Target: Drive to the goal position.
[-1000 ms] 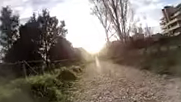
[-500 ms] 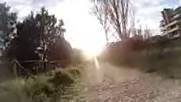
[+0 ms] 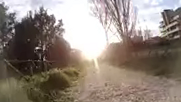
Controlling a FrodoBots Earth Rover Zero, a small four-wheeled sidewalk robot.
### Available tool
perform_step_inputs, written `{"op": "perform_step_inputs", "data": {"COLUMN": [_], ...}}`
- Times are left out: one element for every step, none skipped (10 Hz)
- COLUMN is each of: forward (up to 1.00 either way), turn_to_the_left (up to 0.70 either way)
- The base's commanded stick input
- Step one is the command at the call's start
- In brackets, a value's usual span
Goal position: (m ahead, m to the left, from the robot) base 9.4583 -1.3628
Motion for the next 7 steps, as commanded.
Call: {"op": "perform_step_inputs", "data": {"forward": [0.70, 0.70, 0.70, 0.70, 0.70, 0.70, 0.70], "turn_to_the_left": [0.00, 0.00, 0.00, 0.00, 0.00, 0.00, 0.00]}}
